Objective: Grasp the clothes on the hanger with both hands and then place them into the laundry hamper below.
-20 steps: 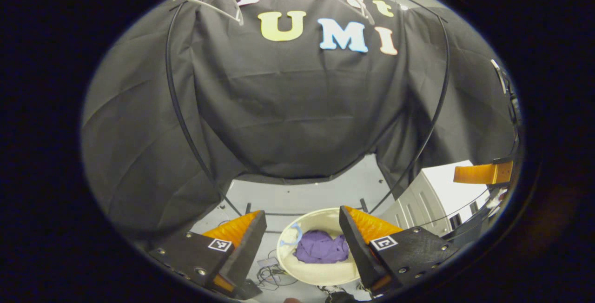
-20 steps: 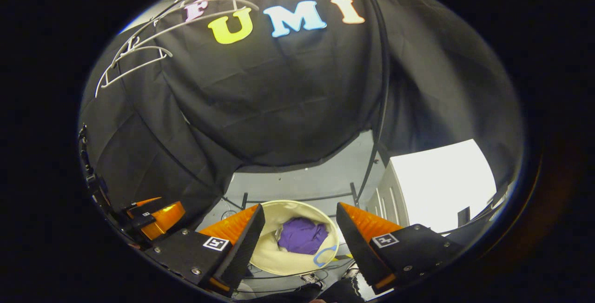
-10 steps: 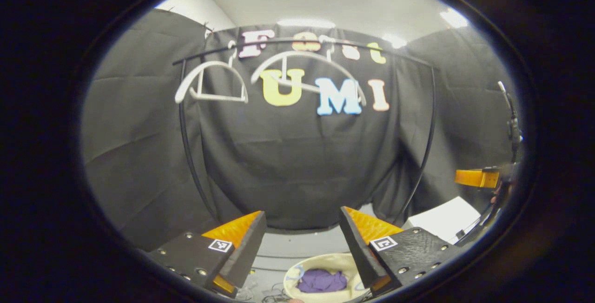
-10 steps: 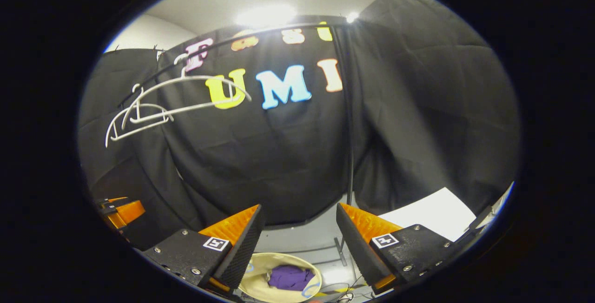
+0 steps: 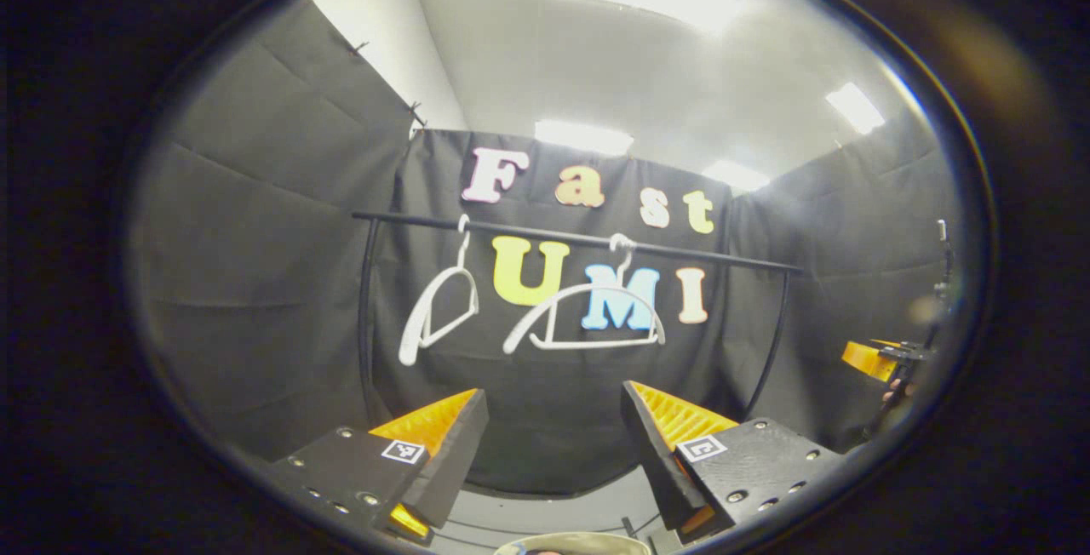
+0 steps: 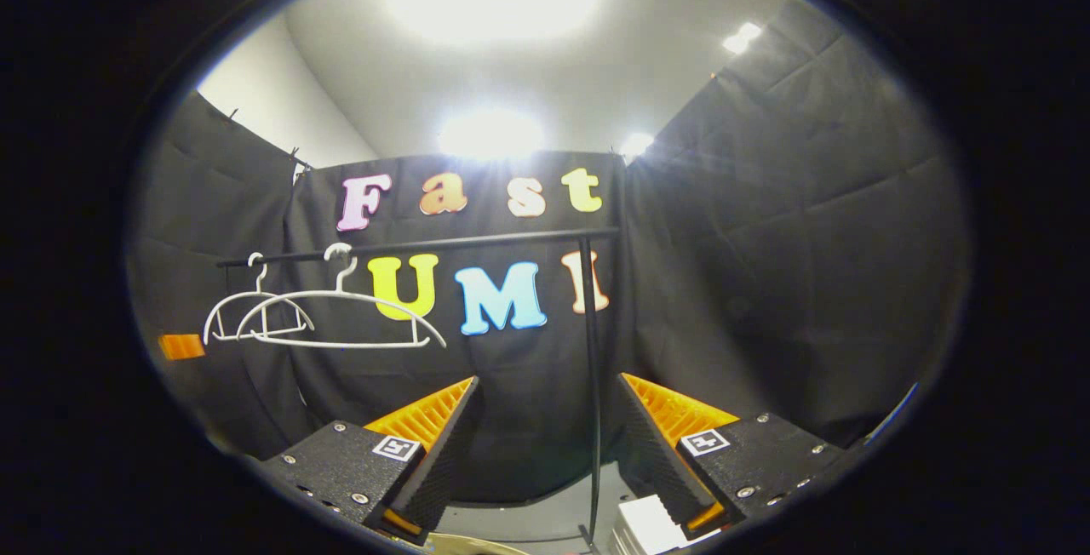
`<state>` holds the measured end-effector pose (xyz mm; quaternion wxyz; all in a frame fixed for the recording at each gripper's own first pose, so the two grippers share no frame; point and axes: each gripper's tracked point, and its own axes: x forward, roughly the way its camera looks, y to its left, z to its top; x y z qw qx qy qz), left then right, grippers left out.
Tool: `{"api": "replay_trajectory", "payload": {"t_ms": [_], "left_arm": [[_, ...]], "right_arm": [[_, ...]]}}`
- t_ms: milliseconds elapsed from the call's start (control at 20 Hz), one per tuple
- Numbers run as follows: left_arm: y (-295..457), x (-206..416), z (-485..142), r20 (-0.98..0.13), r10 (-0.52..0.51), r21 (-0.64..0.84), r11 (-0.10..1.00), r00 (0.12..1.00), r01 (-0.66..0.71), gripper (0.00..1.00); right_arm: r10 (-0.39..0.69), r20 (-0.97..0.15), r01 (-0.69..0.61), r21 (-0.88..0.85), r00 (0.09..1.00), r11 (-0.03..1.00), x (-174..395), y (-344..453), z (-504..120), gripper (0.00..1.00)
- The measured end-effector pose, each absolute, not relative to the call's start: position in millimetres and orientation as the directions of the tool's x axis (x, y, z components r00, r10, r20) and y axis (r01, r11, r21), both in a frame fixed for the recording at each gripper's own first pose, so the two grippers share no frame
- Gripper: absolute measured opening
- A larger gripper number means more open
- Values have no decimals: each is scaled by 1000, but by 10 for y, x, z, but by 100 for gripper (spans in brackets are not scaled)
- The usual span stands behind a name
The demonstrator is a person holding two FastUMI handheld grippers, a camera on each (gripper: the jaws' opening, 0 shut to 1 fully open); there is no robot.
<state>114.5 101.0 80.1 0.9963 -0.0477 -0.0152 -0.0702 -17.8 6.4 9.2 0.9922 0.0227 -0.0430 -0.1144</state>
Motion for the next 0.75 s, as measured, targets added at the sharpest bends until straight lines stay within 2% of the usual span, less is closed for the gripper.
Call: {"api": "replay_trajectory", "payload": {"t_ms": [50, 100, 150, 200, 250, 300, 350, 400, 450, 500, 550, 600, 650, 750], "left_arm": [[1050, 1142, 844, 58, -134, -95, 986, 989, 139, 86], [1102, 1114, 871, 75, -128, -96, 986, 989, 135, 90], [1152, 1093, 903, 87, -123, -95, 987, 989, 131, 90], [1192, 1080, 934, 99, -118, -89, 988, 988, 126, 96], [1236, 1070, 956, 108, -111, -81, 989, 988, 120, 85], [1263, 1069, 954, 112, -107, -77, 990, 988, 116, 85], [1276, 1052, 951, 114, -107, -80, 990, 988, 116, 91], [1269, 1024, 934, 113, -108, -87, 989, 988, 118, 91], [1272, 1014, 916, 112, -108, -95, 988, 988, 119, 84], [1279, 1006, 920, 112, -107, -100, 988, 988, 118, 87], [1287, 998, 914, 112, -105, -101, 988, 988, 116, 89], [1289, 994, 903, 109, -107, -97, 988, 988, 118, 91], [1271, 976, 883, 103, -113, -90, 988, 988, 122, 96], [1284, 974, 850, 99, -111, -81, 990, 989, 119, 96]], "right_arm": [[-239, 86, 235, 53, 967, 970, -216, 51, 141, 95], [-244, 92, 239, 60, 965, 969, -240, 38, 167, 95], [-249, 94, 243, 72, 964, 967, -249, 31, 194, 95], [-252, 96, 244, 84, 963, 966, -256, 18, 217, 91], [-255, 96, 246, 96, 962, 964, -264, 2, 220, 99], [-258, 100, 248, 103, 961, 963, -267, -10, 246, 99], [-261, 108, 250, 106, 959, 962, -292, -17, 274, 99], [-263, 115, 251, 104, 958, 962, -298, -17, 301, 95], [-263, 119, 252, 103, 957, 962, -308, -14, 314, 95], [-261, 118, 249, 104, 958, 963, -311, -1, 327, 95], [-258, 116, 246, 107, 959, 963, -309, 13, 332, 91], [-257, 113, 245, 111, 960, 963, -311, 20, 338, 95], [-257, 112, 244, 115, 960, 963, -316, 22, 343, 95], [-259, 115, 244, 126, 959, 962, -307, 31, 370, 95]]}}
